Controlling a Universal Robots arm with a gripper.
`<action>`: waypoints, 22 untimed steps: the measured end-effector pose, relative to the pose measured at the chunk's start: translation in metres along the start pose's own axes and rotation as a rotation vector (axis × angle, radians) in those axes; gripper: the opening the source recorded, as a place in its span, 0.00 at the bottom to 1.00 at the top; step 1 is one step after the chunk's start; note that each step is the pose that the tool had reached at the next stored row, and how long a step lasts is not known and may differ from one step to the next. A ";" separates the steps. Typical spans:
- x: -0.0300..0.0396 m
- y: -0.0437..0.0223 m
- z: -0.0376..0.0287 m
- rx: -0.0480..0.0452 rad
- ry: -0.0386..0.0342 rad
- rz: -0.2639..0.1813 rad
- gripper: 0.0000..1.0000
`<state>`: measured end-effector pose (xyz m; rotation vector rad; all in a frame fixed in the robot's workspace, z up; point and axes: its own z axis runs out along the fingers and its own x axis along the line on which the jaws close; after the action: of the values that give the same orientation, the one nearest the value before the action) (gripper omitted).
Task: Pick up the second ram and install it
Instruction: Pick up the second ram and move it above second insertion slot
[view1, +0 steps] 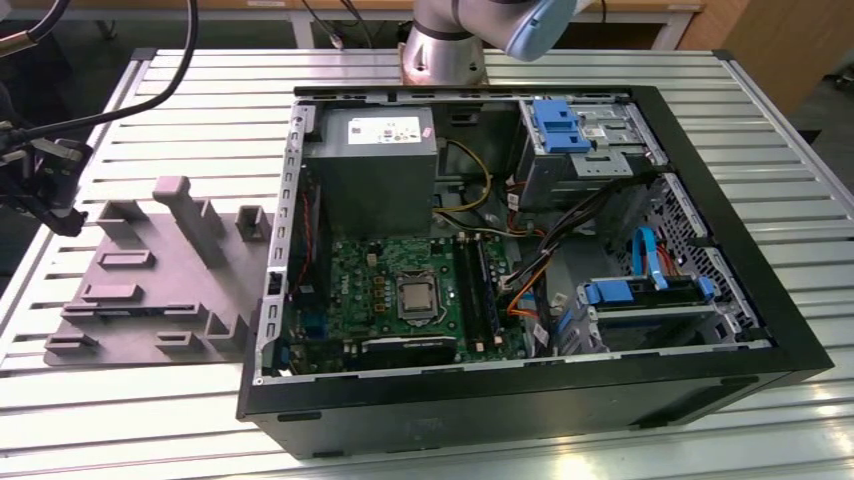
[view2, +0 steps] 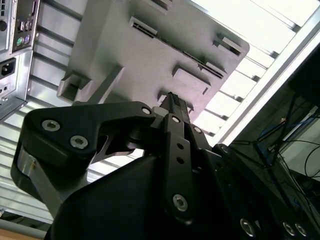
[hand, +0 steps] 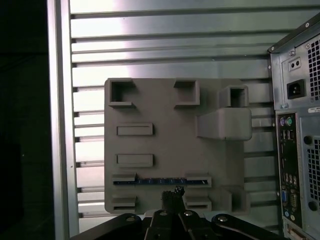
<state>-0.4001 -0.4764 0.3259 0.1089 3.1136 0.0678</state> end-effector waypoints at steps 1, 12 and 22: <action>0.0000 0.0000 0.0000 -0.0001 0.0003 -0.005 0.11; 0.0000 0.0000 0.0000 -0.0024 0.0049 -0.108 0.11; 0.0000 0.0000 0.0004 -0.0066 0.0128 -0.286 0.11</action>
<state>-0.4001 -0.4764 0.3255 -0.3374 3.1037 0.0726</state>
